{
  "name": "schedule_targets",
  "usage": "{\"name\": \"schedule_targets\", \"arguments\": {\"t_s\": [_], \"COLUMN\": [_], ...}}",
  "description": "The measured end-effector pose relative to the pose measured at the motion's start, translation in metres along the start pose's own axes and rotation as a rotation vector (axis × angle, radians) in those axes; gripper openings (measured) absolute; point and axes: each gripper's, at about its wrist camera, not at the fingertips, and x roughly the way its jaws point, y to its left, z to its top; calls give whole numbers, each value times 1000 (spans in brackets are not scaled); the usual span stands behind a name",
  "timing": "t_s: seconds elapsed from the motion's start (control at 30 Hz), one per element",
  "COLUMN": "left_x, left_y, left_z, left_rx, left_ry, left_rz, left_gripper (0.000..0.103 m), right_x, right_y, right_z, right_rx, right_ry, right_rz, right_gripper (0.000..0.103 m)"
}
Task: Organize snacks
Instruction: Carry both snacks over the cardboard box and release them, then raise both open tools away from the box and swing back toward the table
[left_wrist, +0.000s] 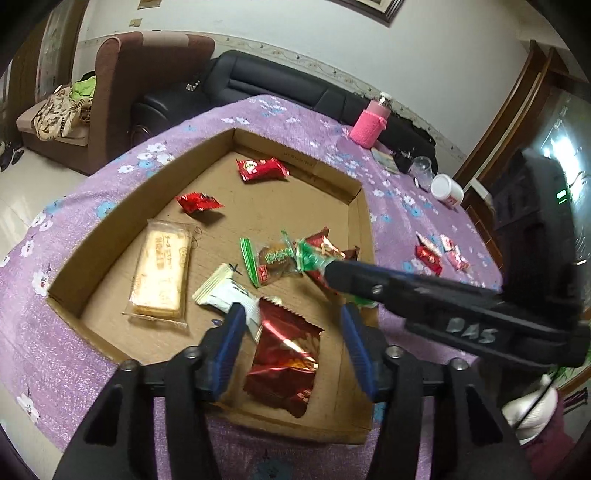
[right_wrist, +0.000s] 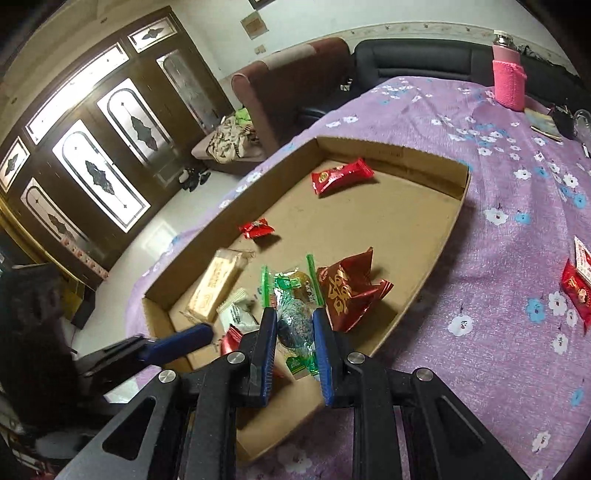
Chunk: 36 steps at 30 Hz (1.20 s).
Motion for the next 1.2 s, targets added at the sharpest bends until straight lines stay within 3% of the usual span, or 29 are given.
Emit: {"name": "schedule_targets", "arguments": {"t_s": [0.27, 0.6, 0.7, 0.8, 0.97, 1.1, 1.2], "left_x": [-24, -32, -31, -29, -31, -42, -52], "left_y": [8, -4, -14, -23, -33, -53, -65], "left_z": [7, 4, 4, 5, -2, -11, -14], "left_rx": [-50, -51, -36, -20, 7, 99, 135], "left_ry": [-80, -84, -90, -71, -56, -107, -140], "left_rz": [-9, 4, 115, 236, 250, 345, 364], "left_gripper": [72, 76, 89, 90, 90, 90, 90], "right_x": [4, -38, -56, -75, -97, -111, -121], "right_y": [-5, -11, -18, -29, -43, -49, -51], "right_z": [-2, -8, -16, -29, -45, -58, -65], "right_rx": [32, 55, 77, 121, 177, 194, 203], "right_ry": [-11, -110, -150, -200, -242, -262, -277], "right_rz": [-20, -25, -46, -67, -83, -111, -118], "right_gripper": [28, 30, 39, 42, 43, 44, 45]}}
